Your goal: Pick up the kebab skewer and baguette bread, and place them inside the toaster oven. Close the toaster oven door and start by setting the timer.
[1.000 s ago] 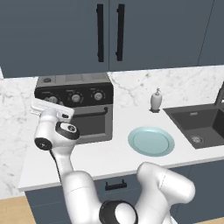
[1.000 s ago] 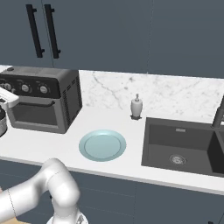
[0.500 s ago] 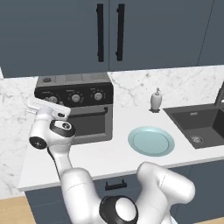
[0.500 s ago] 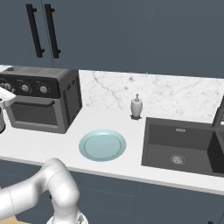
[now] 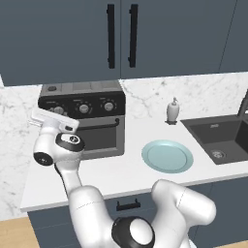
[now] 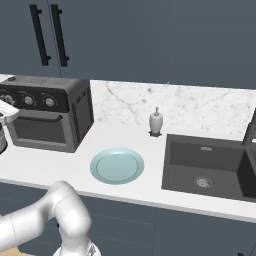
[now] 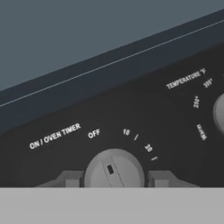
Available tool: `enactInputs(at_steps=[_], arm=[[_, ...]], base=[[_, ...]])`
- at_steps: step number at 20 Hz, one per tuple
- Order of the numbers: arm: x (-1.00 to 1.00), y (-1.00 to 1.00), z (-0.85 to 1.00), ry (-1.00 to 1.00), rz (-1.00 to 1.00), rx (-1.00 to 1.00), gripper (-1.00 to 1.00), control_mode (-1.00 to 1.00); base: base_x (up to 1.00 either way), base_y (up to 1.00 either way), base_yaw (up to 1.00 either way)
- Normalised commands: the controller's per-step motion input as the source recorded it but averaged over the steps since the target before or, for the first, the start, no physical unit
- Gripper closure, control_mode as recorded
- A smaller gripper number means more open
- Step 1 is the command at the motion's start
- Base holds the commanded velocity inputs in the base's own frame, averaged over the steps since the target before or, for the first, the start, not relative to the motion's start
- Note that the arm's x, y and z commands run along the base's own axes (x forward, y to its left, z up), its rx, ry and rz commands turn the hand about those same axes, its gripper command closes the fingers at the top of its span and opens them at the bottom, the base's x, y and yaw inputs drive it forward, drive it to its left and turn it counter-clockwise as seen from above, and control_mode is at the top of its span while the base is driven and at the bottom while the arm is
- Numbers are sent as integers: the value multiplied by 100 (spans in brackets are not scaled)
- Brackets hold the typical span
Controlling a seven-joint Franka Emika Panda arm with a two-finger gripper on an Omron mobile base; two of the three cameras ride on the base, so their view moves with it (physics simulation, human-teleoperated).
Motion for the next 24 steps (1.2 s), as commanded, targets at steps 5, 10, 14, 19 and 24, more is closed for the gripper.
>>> enactInputs(at_steps=[5, 10, 14, 19, 24], arm=[[-51, 7, 55, 0, -18, 14, 100, -100], [-34, 6, 58, 0, -18, 13, 100, -100], [-32, 12, 61, 0, -20, 13, 100, -100], [-34, 8, 59, 0, -22, 19, 100, -100], [-18, 0, 53, 0, -18, 26, 100, -100]], base=[[0, 0, 0], [0, 0, 0], [0, 0, 0], [0, 0, 0], [0, 0, 0]])
